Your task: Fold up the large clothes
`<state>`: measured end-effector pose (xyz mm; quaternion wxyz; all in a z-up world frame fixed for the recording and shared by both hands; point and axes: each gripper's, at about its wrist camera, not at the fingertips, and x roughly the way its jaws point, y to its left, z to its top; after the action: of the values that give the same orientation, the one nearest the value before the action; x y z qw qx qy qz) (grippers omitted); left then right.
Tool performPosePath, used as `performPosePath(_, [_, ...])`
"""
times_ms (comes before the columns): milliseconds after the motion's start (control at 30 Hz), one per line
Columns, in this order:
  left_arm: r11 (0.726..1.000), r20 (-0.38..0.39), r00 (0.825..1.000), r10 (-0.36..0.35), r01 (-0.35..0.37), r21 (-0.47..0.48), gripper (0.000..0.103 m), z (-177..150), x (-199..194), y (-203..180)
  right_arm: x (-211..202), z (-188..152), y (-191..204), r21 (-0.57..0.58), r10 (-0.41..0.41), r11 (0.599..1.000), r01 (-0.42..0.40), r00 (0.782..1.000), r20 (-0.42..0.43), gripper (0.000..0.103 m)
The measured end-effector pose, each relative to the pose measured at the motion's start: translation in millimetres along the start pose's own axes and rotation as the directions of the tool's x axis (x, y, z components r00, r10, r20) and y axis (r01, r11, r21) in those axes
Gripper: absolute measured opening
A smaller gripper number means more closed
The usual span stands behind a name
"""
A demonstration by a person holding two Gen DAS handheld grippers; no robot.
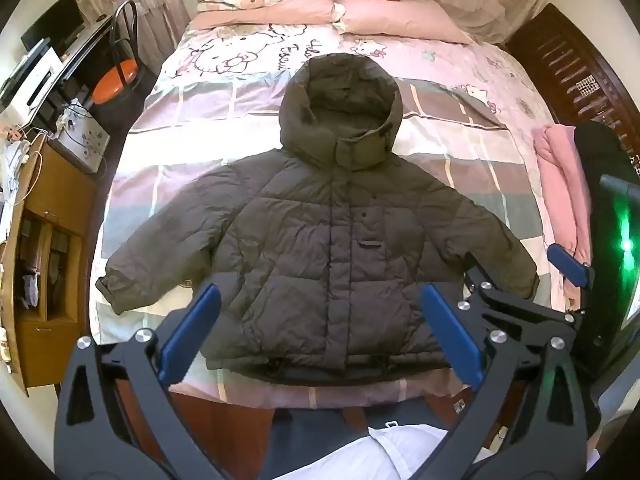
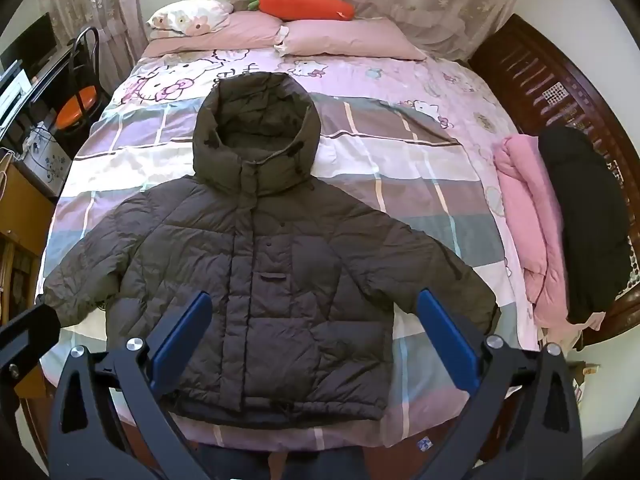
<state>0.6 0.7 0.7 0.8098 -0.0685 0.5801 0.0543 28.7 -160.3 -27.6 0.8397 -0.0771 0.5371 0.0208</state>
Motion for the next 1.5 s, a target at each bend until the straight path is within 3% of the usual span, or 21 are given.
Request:
performPosePath(367, [1.0,0.025,1.0,0.003,-0.004,0.017,0.101,-11,-14,1,1,0,7,-0.003,0.012,1.0,-0.012,1.0,0.005,0.102])
performPosePath(1500, [1.0,0.005,1.0,0.002,-0.002,0.003,0.101,1,-7,3,7,2,10,0.001,0.021,1.0,-0.021,1.0,-0.019,0.102])
